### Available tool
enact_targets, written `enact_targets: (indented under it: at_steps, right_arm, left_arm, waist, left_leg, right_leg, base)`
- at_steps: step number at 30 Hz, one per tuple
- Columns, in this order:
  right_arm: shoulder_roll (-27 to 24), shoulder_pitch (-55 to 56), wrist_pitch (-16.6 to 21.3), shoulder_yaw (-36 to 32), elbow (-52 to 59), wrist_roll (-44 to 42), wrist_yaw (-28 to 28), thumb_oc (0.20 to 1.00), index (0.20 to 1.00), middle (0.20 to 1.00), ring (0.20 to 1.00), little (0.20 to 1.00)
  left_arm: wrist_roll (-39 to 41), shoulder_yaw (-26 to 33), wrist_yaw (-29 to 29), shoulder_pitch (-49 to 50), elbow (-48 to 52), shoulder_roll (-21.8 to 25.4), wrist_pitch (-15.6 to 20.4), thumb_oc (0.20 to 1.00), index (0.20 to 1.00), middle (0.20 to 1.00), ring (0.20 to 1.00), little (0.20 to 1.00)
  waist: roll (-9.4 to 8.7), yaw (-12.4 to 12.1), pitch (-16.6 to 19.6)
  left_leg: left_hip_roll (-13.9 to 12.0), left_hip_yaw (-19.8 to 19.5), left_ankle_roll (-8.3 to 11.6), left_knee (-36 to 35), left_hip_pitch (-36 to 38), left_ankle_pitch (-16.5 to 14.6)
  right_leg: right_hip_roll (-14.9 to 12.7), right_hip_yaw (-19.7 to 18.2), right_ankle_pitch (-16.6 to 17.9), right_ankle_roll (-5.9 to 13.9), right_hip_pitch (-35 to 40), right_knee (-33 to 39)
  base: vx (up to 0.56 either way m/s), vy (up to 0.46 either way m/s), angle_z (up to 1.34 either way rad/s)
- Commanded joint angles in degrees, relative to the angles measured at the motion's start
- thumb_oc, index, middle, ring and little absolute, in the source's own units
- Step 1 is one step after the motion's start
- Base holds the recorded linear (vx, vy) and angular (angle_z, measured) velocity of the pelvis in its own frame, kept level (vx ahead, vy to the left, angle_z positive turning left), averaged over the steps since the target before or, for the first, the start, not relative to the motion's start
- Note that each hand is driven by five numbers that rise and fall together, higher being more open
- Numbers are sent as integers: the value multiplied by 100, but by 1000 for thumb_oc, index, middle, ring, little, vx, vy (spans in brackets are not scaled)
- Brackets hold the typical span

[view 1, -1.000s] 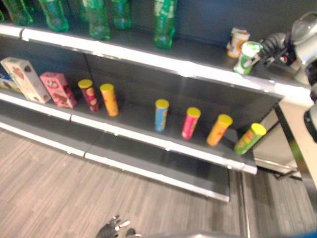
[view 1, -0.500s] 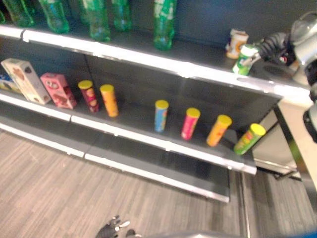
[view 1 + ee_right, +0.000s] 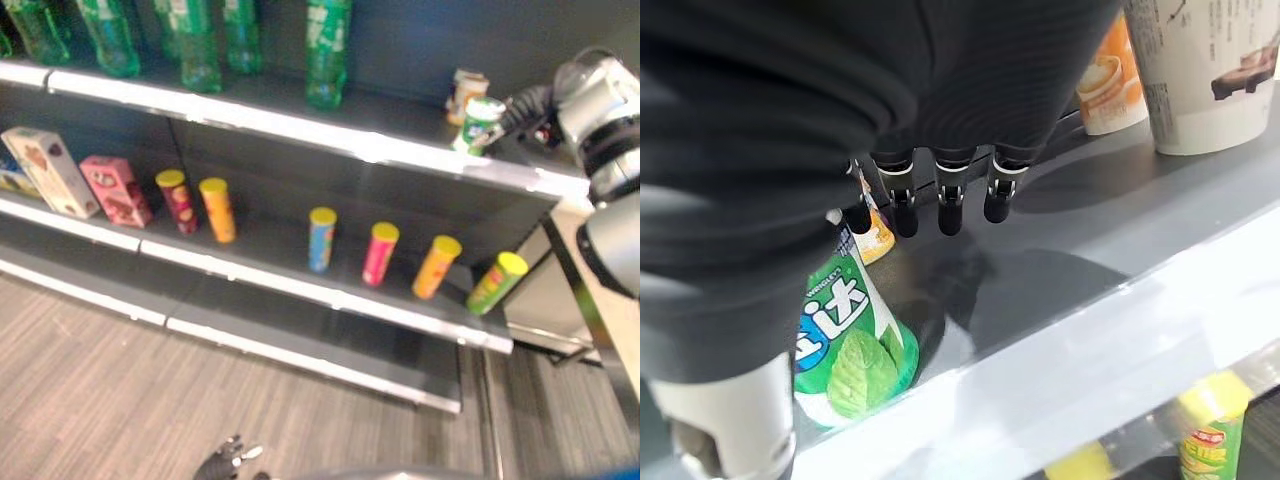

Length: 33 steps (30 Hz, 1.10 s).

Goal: Put the goods on the table back onto the shelves and tidy them up.

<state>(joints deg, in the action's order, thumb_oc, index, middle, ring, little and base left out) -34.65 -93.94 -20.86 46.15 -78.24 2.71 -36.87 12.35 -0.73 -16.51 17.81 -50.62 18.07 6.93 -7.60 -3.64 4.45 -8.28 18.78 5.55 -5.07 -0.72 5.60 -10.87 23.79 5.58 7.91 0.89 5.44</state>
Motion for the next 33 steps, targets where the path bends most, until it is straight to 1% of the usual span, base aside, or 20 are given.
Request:
enact_targets:
  at_steps: [1,11,14,16,17,18,19,20,21,22,23,24,25,26,27,28,29,31,32,33]
  right_arm:
    - [-232,-931,91,52,-435,165,337,1000,1000,1000,1000,1000]
    - [-289,-972,123,97,-595,262,499,1000,1000,1000,1000,1000]
    - [-429,-1032,197,211,-507,280,726,1000,1000,1000,1000,1000]
    - [-657,-1124,228,246,-1,119,1003,1000,1000,1000,1000,1000]
    - [-1092,-1117,256,224,1312,-182,1326,1000,1000,1000,1000,1000]
    - [-1520,-1004,285,53,2626,-471,1595,1000,1000,1000,1000,1000]
    - [-2011,-753,363,-353,3872,-687,2131,1000,1000,1000,1000,1000]
    - [-2502,-311,386,-825,5092,-759,2439,1000,1000,1000,1000,1000]
    - [-2522,-215,364,-913,5146,-746,2441,1000,1000,1000,1000,1000]
    - [-3276,803,311,-1825,6405,-855,2545,1000,1000,1000,1000,1000]
    - [-3450,1732,418,-2711,7219,-1141,2805,1000,1000,1000,1000,1000]
    - [-3634,2294,522,-3261,7841,-1314,2959,1000,1000,1000,1000,1000]
    - [-3745,2758,488,-3611,8172,-1311,2966,1000,1000,1000,1000,1000]
    - [-3768,3489,583,-4222,8594,-1431,3046,1000,1000,1000,1000,1000]
    - [-3712,4506,625,-5025,9179,-1647,2991,1000,1000,1000,1000,1000]
    - [-3711,5233,702,-5541,9575,-1752,2952,1000,1000,1000,1000,1000]
    - [-3649,5860,837,-5972,9814,-1870,2991,1000,1000,1000,1000,1000]
    - [-3480,7153,956,-6809,10370,-2101,2868,1000,1000,1000,1000,1000]
    - [-3371,7603,1120,-7094,10585,-2201,2866,1000,1000,1000,1000,1000]
    - [-3354,7708,1120,-7190,10621,-2207,2866,1000,1000,1000,1000,1000]
  left_arm:
    - [-9,-286,25,-262,13,171,275,1000,1000,1000,1000,1000]
    - [20,-307,28,-275,-3,173,304,1000,1000,1000,1000,1000]
    - [43,-309,21,-306,-3,152,298,1000,1000,1000,1000,1000]
    - [49,-226,50,-337,-106,127,316,1000,1000,1000,1000,1000]
    - [92,-61,40,-291,-75,74,318,1000,1000,1000,1000,1000]
    - [96,50,37,-216,-63,30,319,1000,1000,1000,1000,1000]
    - [111,201,51,-160,-41,-78,318,1000,1000,1000,1000,1000]
    - [120,324,51,-109,15,-118,306,1000,1000,1000,1000,1000]
    - [121,325,50,-97,17,-81,304,1000,1000,1000,1000,1000]
    - [50,415,-17,-64,24,-125,305,1000,1000,1000,1000,1000]
    - [7,403,-68,-98,-34,-199,292,1000,1000,1000,1000,1000]
    - [-49,382,-97,-144,-63,-289,300,1000,1000,1000,1000,1000]
    - [-52,379,-100,-139,-68,-290,306,1000,1000,1000,1000,1000]
    - [-64,379,-118,-135,-42,-323,315,1000,1000,1000,1000,1000]
    - [-77,403,-129,-139,-63,-296,327,1000,1000,1000,1000,1000]
    - [-86,425,-151,-152,-86,-293,342,1000,1000,1000,1000,1000]
    - [-107,456,-151,-152,-65,-345,362,1000,1000,1000,1000,1000]
    - [-141,447,-161,-120,0,-306,399,1000,1000,1000,1000,1000]
    - [-158,475,-130,-136,6,-317,422,1000,1000,1000,1000,1000]
    - [-159,449,-129,-139,6,-294,423,1000,1000,1000,1000,1000]
  waist:
    - [-114,-202,-417]
    - [-98,-221,-442]
    - [-90,-175,-444]
    - [-98,-95,-434]
    - [-86,37,-444]
    - [-83,135,-440]
    - [-35,244,-463]
    - [0,310,-463]
    - [-37,304,-434]
    - [4,380,-415]
    - [22,411,-411]
    - [91,501,-398]
    - [87,513,-392]
    - [96,568,-389]
    - [45,593,-386]
    - [42,634,-386]
    - [82,736,-386]
    - [59,794,-386]
    - [68,874,-399]
    - [52,840,-397]
  left_leg:
    - [127,71,164,7,286,-315]
    - [135,40,168,7,267,-309]
    - [132,58,171,7,276,-308]
    - [125,95,176,7,288,-311]
    - [123,157,167,7,313,-327]
    - [117,217,161,7,343,-337]
    - [123,263,150,7,387,-372]
    - [125,308,133,7,412,-395]
    - [128,310,129,7,389,-383]
    - [139,358,91,7,432,-429]
    - [156,371,67,7,464,-451]
    - [177,396,37,7,482,-478]
    - [182,406,24,7,497,-493]
    - [208,449,-17,7,531,-526]
    - [230,506,-48,7,574,-547]
    - [249,552,-73,7,597,-568]
    - [276,591,-103,7,621,-602]
    - [323,649,-150,7,636,-637]
    - [352,694,-170,7,650,-659]
    - [354,697,-172,7,650,-660]
  right_leg:
    - [21,220,-111,140,561,-44]
    - [5,258,-98,147,572,-44]
    - [10,234,-100,146,566,-44]
    - [14,191,-97,148,546,-44]
    - [25,111,-81,149,509,-44]
    - [29,56,-71,155,487,-44]
    - [36,-13,-73,161,480,-44]
    - [28,-53,-71,167,464,-44]
    - [25,-55,-63,163,440,-44]
    - [4,-92,-64,175,447,-44]
    - [-14,-95,-53,189,462,-44]
    - [-32,-118,-46,206,455,-44]
    - [-39,-127,-49,212,463,-44]
    - [-49,-174,-30,227,456,-44]
    - [-64,-239,-5,240,445,-44]
    - [-72,-287,15,255,428,-44]
    - [-93,-348,41,272,399,-44]
    - [-119,-440,125,303,349,-44]
    - [-133,-500,180,320,317,-44]
    - [-134,-504,181,322,314,-44]
  base:
    - [0,0,0]
    - [0,0,1]
    - [0,0,0]
    - [-2,7,-2]
    - [-1,19,-10]
    - [6,31,-15]
    - [20,39,-14]
    - [12,30,-6]
    - [39,42,-26]
    - [46,40,-33]
    - [64,58,-37]
    - [39,44,-26]
    - [31,47,-27]
    - [22,58,-37]
    - [10,70,-36]
    - [1,81,-40]
    - [-4,67,-39]
    - [-7,68,-21]
    - [-9,52,-18]
    - [-16,57,-23]
